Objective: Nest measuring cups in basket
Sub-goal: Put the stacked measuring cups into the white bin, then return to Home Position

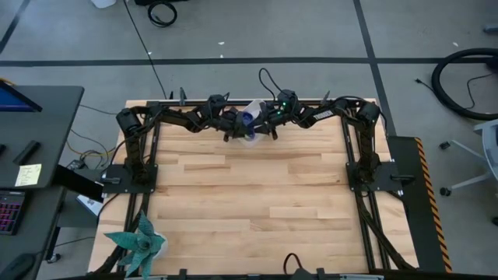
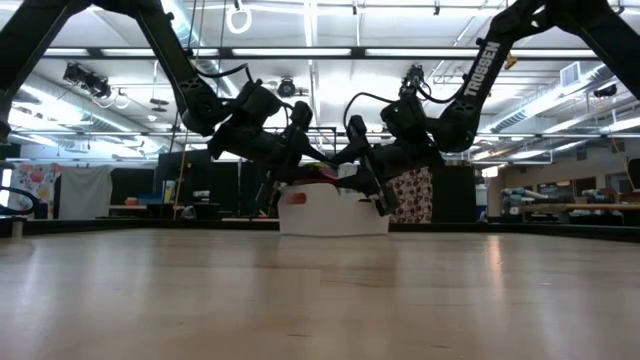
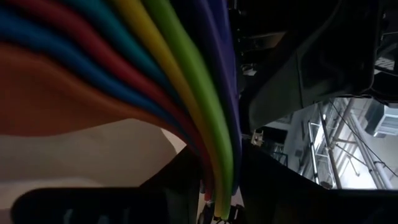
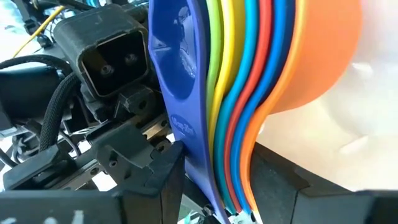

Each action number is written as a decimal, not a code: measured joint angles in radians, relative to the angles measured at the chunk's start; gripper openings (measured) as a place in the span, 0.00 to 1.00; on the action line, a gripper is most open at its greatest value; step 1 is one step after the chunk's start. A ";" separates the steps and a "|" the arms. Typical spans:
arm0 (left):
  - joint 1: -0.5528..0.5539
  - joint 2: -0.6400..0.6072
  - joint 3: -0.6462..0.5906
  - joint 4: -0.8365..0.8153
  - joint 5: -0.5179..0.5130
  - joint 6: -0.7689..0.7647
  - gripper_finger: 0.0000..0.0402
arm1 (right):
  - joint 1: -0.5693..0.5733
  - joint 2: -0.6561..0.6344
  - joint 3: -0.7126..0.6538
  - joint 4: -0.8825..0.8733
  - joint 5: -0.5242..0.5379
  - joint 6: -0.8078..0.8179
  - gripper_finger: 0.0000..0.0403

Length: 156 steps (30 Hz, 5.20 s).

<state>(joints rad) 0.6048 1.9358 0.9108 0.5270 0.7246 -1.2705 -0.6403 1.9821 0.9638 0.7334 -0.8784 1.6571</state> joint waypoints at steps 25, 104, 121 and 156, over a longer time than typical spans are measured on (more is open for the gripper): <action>0.012 0.005 -0.008 0.030 0.044 -0.014 0.20 | -0.100 -0.019 0.011 0.116 -0.029 0.010 0.41; 0.101 -0.259 -0.001 1.045 0.265 -0.393 0.29 | -0.206 -0.177 0.003 0.824 -0.047 0.113 0.41; 0.099 -0.940 -0.001 1.043 0.372 -0.380 0.29 | -0.280 -0.784 0.003 0.784 -0.125 -0.134 0.41; 0.103 -1.624 -0.002 0.889 0.610 -0.339 0.29 | -0.630 -1.276 -0.121 0.519 -0.371 -0.133 0.41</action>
<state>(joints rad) 0.7078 0.3114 0.9087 1.4164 1.3349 -1.6091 -1.2705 0.7062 0.8430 1.2522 -1.2495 1.5244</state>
